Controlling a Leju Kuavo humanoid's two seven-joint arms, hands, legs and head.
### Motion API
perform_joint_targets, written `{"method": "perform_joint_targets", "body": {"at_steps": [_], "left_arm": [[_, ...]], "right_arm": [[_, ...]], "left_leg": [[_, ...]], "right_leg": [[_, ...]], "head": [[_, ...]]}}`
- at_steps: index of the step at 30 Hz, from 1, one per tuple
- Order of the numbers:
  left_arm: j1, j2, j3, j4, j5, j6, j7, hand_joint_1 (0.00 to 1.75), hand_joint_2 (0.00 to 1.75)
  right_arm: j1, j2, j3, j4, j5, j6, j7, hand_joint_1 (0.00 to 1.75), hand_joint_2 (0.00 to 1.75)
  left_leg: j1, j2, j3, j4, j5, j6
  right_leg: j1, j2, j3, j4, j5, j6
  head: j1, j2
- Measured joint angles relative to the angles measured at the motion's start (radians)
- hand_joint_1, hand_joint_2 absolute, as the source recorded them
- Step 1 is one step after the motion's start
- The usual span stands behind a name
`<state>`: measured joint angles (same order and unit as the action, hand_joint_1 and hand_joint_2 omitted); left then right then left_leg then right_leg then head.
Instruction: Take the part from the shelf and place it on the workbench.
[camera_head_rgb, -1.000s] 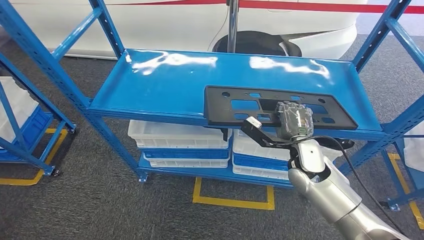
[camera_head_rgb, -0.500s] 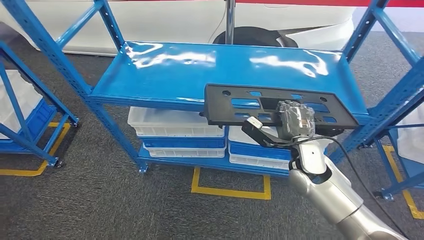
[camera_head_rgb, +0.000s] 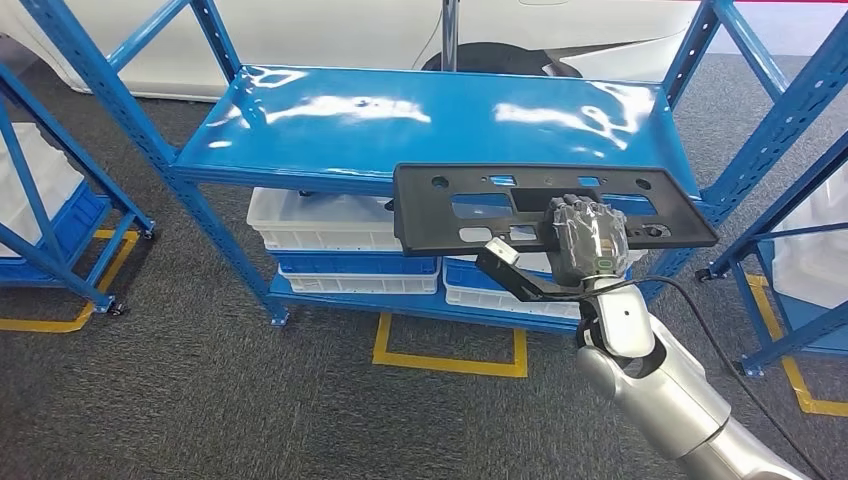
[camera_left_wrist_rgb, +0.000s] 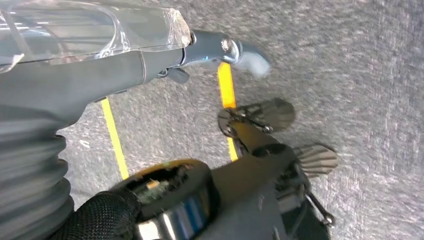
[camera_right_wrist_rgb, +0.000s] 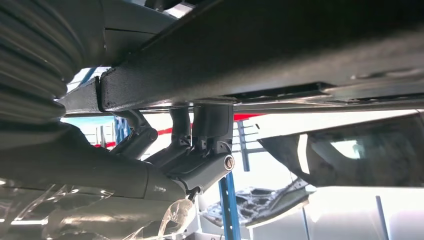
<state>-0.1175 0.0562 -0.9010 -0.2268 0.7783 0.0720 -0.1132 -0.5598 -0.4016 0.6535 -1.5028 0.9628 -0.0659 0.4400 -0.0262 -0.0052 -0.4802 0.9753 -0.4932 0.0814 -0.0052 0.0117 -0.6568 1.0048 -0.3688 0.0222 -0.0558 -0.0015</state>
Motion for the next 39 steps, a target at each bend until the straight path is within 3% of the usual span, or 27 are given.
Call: {"method": "perform_joint_targets", "body": {"at_steps": [2, 3, 4, 6, 7, 8, 9, 10, 11, 12, 13, 15, 17, 18, 19, 21, 22, 23, 24, 25, 27, 29, 30, 33, 35, 37, 39], "left_arm": [[0.002, -0.001, 0.000, 0.000, 0.000, 0.000, 0.000, 0.00, 1.75], [0.002, -0.002, 0.000, 0.000, 0.001, 0.000, -0.001, 0.00, 1.75], [0.001, -0.003, 0.000, 0.000, 0.001, 0.000, -0.002, 0.00, 1.75], [0.000, -0.004, 0.000, 0.000, 0.002, 0.000, -0.003, 0.00, 1.75], [-0.001, -0.004, 0.000, 0.000, 0.002, 0.000, -0.004, 0.00, 1.75], [-0.001, -0.004, 0.000, 0.000, 0.002, 0.000, -0.005, 0.00, 1.75], [-0.002, -0.004, 0.000, 0.000, 0.003, 0.000, -0.005, 0.00, 1.75], [-0.003, -0.004, 0.000, 0.000, 0.003, 0.000, -0.006, 0.00, 1.75], [-0.004, -0.004, 0.000, 0.000, 0.004, 0.000, -0.006, 0.00, 1.75], [-0.006, -0.002, 0.001, 0.000, 0.005, 0.000, -0.006, 0.00, 1.75], [-0.008, -0.001, 0.002, 0.000, 0.005, 0.000, -0.006, 0.00, 1.75], [-0.009, 0.000, 0.003, 0.000, 0.007, 0.000, -0.007, 0.00, 1.75], [-0.006, -0.001, 0.004, 0.000, 0.009, 0.000, -0.007, 0.00, 1.75], [-0.005, -0.001, 0.004, 0.000, 0.010, 0.000, -0.007, 0.00, 1.75], [-0.005, -0.001, 0.005, 0.000, 0.011, 0.000, -0.007, 0.00, 1.75], [-0.008, -0.001, 0.006, 0.000, 0.012, 0.000, -0.008, 0.00, 1.75], [-0.010, -0.001, 0.006, 0.000, 0.012, 0.000, -0.008, 0.00, 1.75], [-0.013, -0.002, 0.006, 0.000, 0.012, 0.000, -0.008, 0.00, 1.75], [-0.014, -0.002, 0.006, 0.000, 0.012, 0.000, -0.008, 0.00, 1.75], [-0.015, -0.002, 0.006, 0.000, 0.012, 0.000, -0.008, 0.00, 1.75], [-0.013, -0.002, 0.006, 0.000, 0.010, 0.000, -0.007, 0.00, 1.75], [-0.007, -0.003, 0.005, 0.000, 0.008, 0.000, -0.006, 0.00, 1.75], [-0.004, -0.003, 0.005, 0.000, 0.008, 0.001, -0.006, 0.00, 1.75], [-0.001, -0.004, 0.005, 0.001, 0.009, 0.001, -0.005, 0.00, 1.75], [-0.002, -0.005, 0.005, 0.001, 0.009, 0.001, -0.005, 0.00, 1.75], [-0.002, -0.005, 0.005, 0.001, 0.009, 0.001, -0.005, 0.00, 1.75], [-0.002, -0.005, 0.006, 0.001, 0.009, 0.001, -0.005, 0.00, 1.75]], "right_arm": [[0.004, 0.000, 0.000, -0.012, -0.003, -0.004, -0.006, 1.75, 1.75], [0.006, 0.000, 0.000, -0.019, -0.008, -0.008, -0.011, 1.75, 1.75], [0.008, 0.000, 0.000, -0.024, -0.016, -0.013, -0.017, 1.75, 1.75], [0.012, -0.001, -0.001, -0.034, -0.041, -0.024, -0.030, 1.75, 1.75], [0.016, -0.001, -0.002, -0.039, -0.057, -0.028, -0.036, 1.75, 1.75], [0.022, -0.002, -0.003, -0.043, -0.073, -0.032, -0.041, 1.75, 1.75], [0.028, -0.002, -0.005, -0.046, -0.088, -0.035, -0.046, 1.75, 1.75], [0.033, -0.002, -0.007, -0.049, -0.100, -0.038, -0.049, 1.75, 1.75], [0.036, -0.003, -0.011, -0.052, -0.112, -0.041, -0.052, 1.75, 1.75], [0.038, -0.003, -0.015, -0.055, -0.121, -0.044, -0.054, 1.75, 1.75], [0.039, -0.003, -0.019, -0.059, -0.128, -0.048, -0.057, 1.75, 1.75], [0.043, -0.003, -0.027, -0.064, -0.146, -0.056, -0.067, 1.75, 1.75], [0.049, -0.003, -0.030, -0.067, -0.168, -0.065, -0.081, 1.75, 1.75], [0.051, -0.003, -0.032, -0.067, -0.178, -0.069, -0.087, 1.75, 1.75], [0.052, -0.004, -0.035, -0.068, -0.186, -0.072, -0.092, 1.75, 1.75], [0.052, -0.004, -0.042, -0.068, -0.199, -0.075, -0.102, 1.75, 1.75], [0.052, -0.005, -0.044, -0.068, -0.205, -0.076, -0.107, 1.75, 1.75], [0.051, -0.005, -0.045, -0.068, -0.211, -0.076, -0.113, 1.75, 1.75], [0.050, -0.006, -0.046, -0.068, -0.216, -0.077, -0.117, 1.75, 1.75], [0.049, -0.006, -0.047, -0.068, -0.218, -0.077, -0.119, 1.75, 1.75], [0.044, -0.006, -0.050, -0.068, -0.220, -0.077, -0.120, 1.75, 1.75], [0.038, -0.008, -0.055, -0.068, -0.220, -0.078, -0.119, 1.75, 1.75], [0.035, -0.010, -0.057, -0.068, -0.221, -0.078, -0.118, 1.75, 1.75], [0.032, -0.015, -0.061, -0.068, -0.223, -0.080, -0.115, 1.75, 1.75], [0.031, -0.019, -0.063, -0.068, -0.227, -0.080, -0.113, 1.75, 1.75], [0.030, -0.022, -0.063, -0.067, -0.230, -0.081, -0.111, 1.75, 1.75], [0.032, -0.023, -0.063, -0.066, -0.231, -0.081, -0.109, 1.75, 1.75]], "left_leg": [[0.001, 0.001, -0.007, -0.019, 0.022, -0.005], [0.004, 0.003, -0.012, -0.029, 0.036, -0.006], [0.009, 0.005, -0.020, -0.038, 0.051, -0.006], [0.016, 0.006, -0.043, -0.044, 0.078, -0.008], [0.018, 0.006, -0.057, -0.043, 0.089, -0.009], [0.021, 0.007, -0.071, -0.042, 0.100, -0.013], [0.025, 0.007, -0.085, -0.040, 0.111, -0.018], [0.030, 0.007, -0.100, -0.035, 0.119, -0.024], [0.034, 0.007, -0.115, -0.027, 0.126, -0.031], [0.036, 0.007, -0.131, -0.015, 0.131, -0.038], [0.036, 0.006, -0.146, -0.002, 0.135, -0.046], [0.034, 0.004, -0.168, 0.014, 0.149, -0.056], [0.039, 0.003, -0.183, 0.015, 0.162, -0.063], [0.042, 0.003, -0.192, 0.027, 0.146, -0.066], [0.044, 0.003, -0.205, 0.059, 0.110, -0.070], [0.045, 0.003, -0.238, 0.182, 0.007, -0.075], [0.045, 0.003, -0.251, 0.250, -0.031, -0.076], [0.045, 0.003, -0.253, 0.297, -0.047, -0.074], [0.044, 0.003, -0.239, 0.312, -0.039, -0.070], [0.042, 0.004, -0.209, 0.290, -0.016, -0.064], [0.033, 0.021, -0.110, 0.164, 0.019, -0.047], [0.020, 0.042, -0.031, 0.036, 0.007, -0.035], [0.015, 0.045, -0.016, 0.003, -0.003, -0.033], [0.016, 0.023, -0.022, -0.024, 0.023, -0.027], [0.020, 0.008, -0.030, -0.037, 0.049, -0.017], [0.018, -0.009, -0.045, -0.038, 0.064, -0.010], [0.016, -0.028, -0.059, -0.035, 0.075, -0.011]], "right_leg": [[-0.004, 0.000, -0.004, -0.006, 0.011, 0.011], [-0.004, 0.000, -0.011, 0.003, -0.004, 0.016], [-0.003, -0.001, -0.022, 0.029, -0.039, 0.022], [-0.006, -0.001, -0.050, 0.139, -0.141, 0.031], [-0.009, -0.002, -0.062, 0.204, -0.176, 0.036], [-0.013, -0.002, -0.065, 0.255, -0.185, 0.043], [-0.018, -0.003, -0.054, 0.277, -0.169, 0.050], [-0.025, -0.004, -0.026, 0.261, -0.140, 0.059], [-0.033, -0.005, 0.020, 0.212, -0.115, 0.071], [-0.039, -0.006, 0.073, 0.144, -0.109, 0.083], [-0.042, -0.005, 0.115, 0.080, -0.118, 0.085], [-0.039, -0.003, 0.147, 0.012, -0.145, 0.069], [-0.036, -0.005, 0.128, 0.008, -0.135, 0.038], [-0.035, -0.007, 0.116, 0.009, -0.125, 0.026], [-0.035, -0.009, 0.104, 0.009, -0.114, 0.016], [-0.033, -0.009, 0.078, 0.009, -0.093, 0.007], [-0.031, -0.009, 0.065, 0.009, -0.082, 0.005], [-0.030, -0.009, 0.052, 0.009, -0.073, 0.004], [-0.028, -0.009, 0.040, 0.009, -0.065, 0.004], [-0.026, -0.010, 0.028, 0.009, -0.056, 0.004], [-0.024, -0.015, 0.012, 0.009, -0.041, 0.006], [-0.023, -0.023, 0.006, 0.007, -0.027, 0.015], [-0.024, -0.030, 0.005, 0.004, -0.021, 0.022], [-0.025, -0.044, -0.006, 0.014, -0.020, 0.040], [-0.021, -0.031, -0.042, 0.098, -0.080, 0.042], [-0.018, -0.017, -0.087, 0.226, -0.155, 0.042], [-0.017, -0.012, -0.085, 0.269, -0.169, 0.042]], "head": [[-0.002, 0.000], [-0.003, 0.000], [-0.003, 0.000], [-0.002, 0.000], [-0.001, 0.000], [-0.001, 0.000], [-0.001, 0.000], [-0.001, 0.000], [-0.001, 0.000], [0.000, 0.000], [0.000, 0.000], [-0.001, 0.000], [-0.004, 0.000], [-0.004, 0.000], [-0.005, 0.000], [-0.007, 0.000], [-0.007, 0.000], [-0.008, 0.000], [-0.008, 0.000], [-0.008, 0.000], [-0.008, 0.000], [-0.010, 0.000], [-0.010, 0.000], [-0.010, 0.000], [-0.009, 0.000], [-0.008, 0.000], [-0.007, 0.000]]}}
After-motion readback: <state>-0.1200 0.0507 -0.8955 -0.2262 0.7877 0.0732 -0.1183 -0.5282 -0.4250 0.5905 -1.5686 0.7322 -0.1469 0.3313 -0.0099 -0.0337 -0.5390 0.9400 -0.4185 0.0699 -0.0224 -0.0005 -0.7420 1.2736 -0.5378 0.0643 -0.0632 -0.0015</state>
